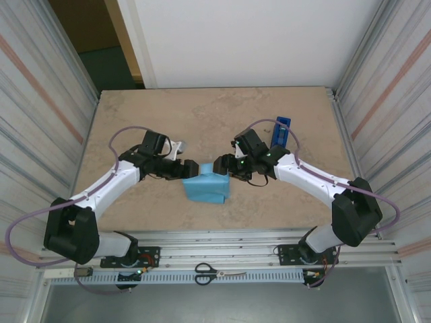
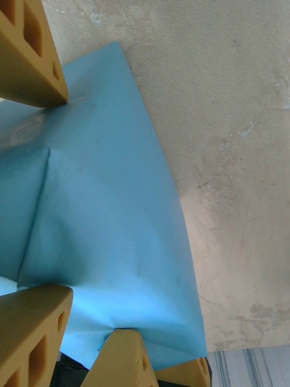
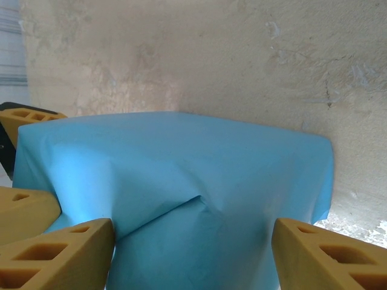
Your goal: Wrap the gift box in paper
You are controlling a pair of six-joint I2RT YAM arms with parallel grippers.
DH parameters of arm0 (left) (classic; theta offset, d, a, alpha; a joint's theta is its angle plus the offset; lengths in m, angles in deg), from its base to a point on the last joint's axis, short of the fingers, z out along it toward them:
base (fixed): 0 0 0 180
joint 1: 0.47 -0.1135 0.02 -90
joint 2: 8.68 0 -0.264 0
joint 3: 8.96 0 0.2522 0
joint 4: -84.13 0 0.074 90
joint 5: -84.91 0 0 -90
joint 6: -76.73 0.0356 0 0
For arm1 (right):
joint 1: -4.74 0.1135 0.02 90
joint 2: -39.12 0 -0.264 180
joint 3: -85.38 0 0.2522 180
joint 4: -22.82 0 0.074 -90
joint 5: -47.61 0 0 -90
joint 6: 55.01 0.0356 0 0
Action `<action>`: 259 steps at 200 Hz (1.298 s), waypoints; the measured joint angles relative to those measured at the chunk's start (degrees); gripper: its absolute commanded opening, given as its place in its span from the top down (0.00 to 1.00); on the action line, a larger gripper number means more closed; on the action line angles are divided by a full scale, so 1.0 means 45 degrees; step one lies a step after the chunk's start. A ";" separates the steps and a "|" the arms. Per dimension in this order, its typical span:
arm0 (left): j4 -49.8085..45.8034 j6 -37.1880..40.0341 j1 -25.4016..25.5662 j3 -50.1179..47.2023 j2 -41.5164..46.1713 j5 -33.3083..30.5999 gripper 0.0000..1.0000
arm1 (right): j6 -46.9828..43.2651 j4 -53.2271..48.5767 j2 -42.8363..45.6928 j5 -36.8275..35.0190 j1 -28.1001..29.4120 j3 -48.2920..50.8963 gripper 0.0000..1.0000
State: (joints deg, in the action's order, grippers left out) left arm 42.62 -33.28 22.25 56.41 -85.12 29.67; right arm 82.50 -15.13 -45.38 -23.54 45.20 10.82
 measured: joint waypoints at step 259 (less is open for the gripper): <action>0.0617 -0.0850 -0.0495 -0.0019 -0.0126 0.0631 0.23 | -0.0126 -0.0597 -0.0510 -0.0525 0.0282 -0.0680 0.26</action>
State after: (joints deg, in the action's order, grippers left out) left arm 45.39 -37.10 20.03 56.33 -85.69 32.51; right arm 81.93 -17.82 -47.68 -25.90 46.47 7.76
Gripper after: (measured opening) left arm 0.793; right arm 0.743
